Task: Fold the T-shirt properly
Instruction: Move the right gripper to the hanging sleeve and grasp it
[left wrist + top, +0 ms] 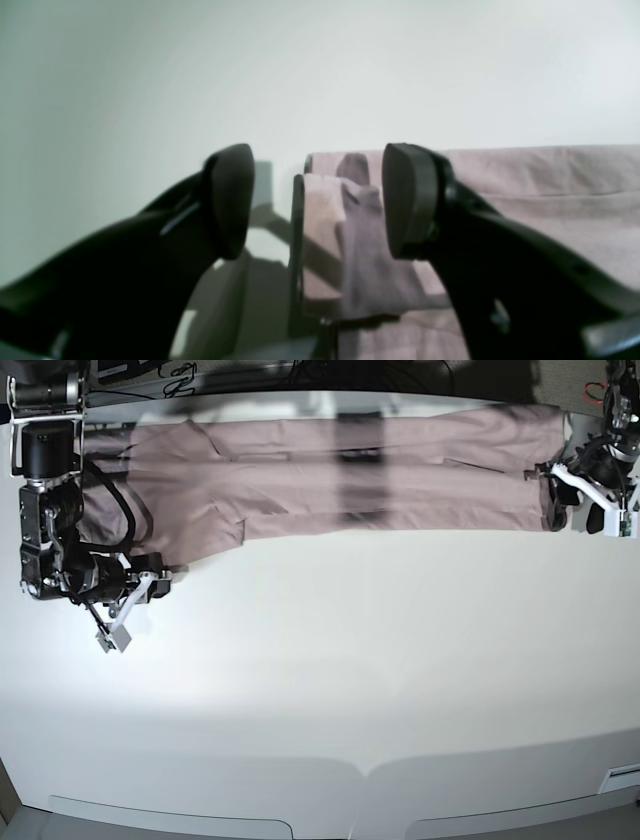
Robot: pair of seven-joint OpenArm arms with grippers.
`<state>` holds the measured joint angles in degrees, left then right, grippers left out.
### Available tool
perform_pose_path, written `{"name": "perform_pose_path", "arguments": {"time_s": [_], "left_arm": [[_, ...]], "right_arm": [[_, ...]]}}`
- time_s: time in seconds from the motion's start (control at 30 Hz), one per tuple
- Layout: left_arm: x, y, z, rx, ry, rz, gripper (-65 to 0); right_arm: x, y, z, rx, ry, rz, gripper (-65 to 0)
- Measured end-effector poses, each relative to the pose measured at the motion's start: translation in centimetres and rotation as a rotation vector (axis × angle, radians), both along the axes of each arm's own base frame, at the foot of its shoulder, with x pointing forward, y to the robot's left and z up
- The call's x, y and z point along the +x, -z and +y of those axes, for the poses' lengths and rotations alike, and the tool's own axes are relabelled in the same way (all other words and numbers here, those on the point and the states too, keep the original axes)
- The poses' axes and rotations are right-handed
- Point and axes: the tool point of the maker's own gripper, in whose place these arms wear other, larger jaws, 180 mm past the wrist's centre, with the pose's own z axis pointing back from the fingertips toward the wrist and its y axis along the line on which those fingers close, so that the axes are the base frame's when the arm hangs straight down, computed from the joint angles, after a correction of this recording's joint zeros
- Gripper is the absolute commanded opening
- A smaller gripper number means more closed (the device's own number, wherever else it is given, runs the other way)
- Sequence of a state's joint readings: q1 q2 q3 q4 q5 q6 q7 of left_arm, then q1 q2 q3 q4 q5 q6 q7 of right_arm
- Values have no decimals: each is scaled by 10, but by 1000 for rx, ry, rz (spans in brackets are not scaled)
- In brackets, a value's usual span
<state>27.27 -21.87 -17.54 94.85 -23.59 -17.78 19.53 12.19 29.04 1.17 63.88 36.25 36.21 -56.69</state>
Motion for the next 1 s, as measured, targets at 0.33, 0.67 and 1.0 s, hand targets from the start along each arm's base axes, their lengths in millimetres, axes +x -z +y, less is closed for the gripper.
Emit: {"name": "perform_pose_path", "arguments": {"time_s": [0.33,0.67,1.0], "left_arm": [[0,0,0,0,0,0,-253],[2,-1,0,-2,-2,-5,-253],[2,-1,0,-1,-2,-6,-253]], "right_arm": [[-2,-8,11,82,-10,-19,-650],[-39,-32,46,136,-150,-57,-650],[-101,-39,97,200,-235,-70,-650]]}}
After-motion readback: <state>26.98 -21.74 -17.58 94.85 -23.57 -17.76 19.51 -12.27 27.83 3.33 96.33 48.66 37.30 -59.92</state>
